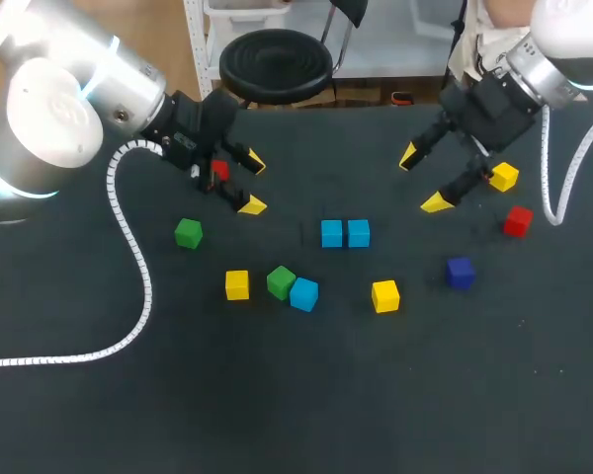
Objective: Place the blue cubes, place green cubes on the blue cubes, place the yellow cubes on the green cubes, then place the red cubes on the yellow cubes, and place purple cube on the red cubes.
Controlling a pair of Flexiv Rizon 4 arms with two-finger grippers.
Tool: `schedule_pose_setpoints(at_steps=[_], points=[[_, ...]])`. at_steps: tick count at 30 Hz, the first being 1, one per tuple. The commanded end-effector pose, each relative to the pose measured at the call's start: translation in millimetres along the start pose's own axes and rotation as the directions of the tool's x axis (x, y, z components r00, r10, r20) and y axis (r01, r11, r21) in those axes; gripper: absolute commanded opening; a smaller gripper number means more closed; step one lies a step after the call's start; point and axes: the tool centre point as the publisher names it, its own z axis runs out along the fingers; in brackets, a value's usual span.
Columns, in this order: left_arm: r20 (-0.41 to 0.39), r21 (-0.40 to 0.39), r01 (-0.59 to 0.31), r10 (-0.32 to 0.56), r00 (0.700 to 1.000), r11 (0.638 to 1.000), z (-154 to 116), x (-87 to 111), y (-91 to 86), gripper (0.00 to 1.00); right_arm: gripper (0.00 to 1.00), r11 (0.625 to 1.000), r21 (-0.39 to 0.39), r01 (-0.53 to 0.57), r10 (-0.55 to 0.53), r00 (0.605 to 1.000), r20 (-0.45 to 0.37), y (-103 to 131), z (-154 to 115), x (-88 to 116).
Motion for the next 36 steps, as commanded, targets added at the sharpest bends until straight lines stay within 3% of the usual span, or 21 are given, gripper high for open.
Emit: schedule_pose_setpoints(at_steps=[1,3,5,10,13,20,27,36], points=[[-0.095,0.015,-0.147,0.148,0.984,0.989,7.1,-20.3,-17.9,1.00,1.00,1.000,0.000,0.001,-0.001,1.000,0.002,0.0,0.0,0.0],[-0.141,0.042,-0.244,0.248,0.958,0.969,11.4,-28.5,-32.9,1.00,1.00,1.000,0.000,0.001,-0.001,1.000,0.002,0.0,0.0,0.0],[-0.137,0.093,-0.325,0.335,0.932,0.941,13.5,-31.3,-41.7,1.00,1.00,1.000,0.000,0.001,-0.001,1.000,0.002,0.0,0.0,0.0],[-0.201,0.154,-0.372,0.398,0.895,0.915,9.6,-28.7,-55.2,1.00,1.00,1.000,0.000,0.001,-0.001,1.000,0.002,0.0,0.0,0.0],[-0.311,0.196,-0.403,0.447,0.839,0.894,4.4,-16.7,-71.7,1.00,1.00,1.000,0.000,0.001,-0.001,1.000,0.002,0.0,0.0,0.0],[-0.361,0.205,-0.279,0.337,0.869,0.938,0.8,0.8,-97.3,1.00,1.00,1.000,0.000,0.001,-0.001,1.000,0.002,0.0,0.0,0.0],[-0.361,0.235,-0.341,0.407,0.839,0.910,6.4,-10.9,-138.1,1.00,1.00,1.000,0.000,0.001,-0.001,1.000,0.002,0.0,0.0,0.0],[-0.429,0.200,-0.318,0.374,0.822,0.927,8.4,-13.7,-166.0,1.00,1.00,1.000,0.000,0.001,-0.001,1.000,0.002,0.0,0.0,0.0]])
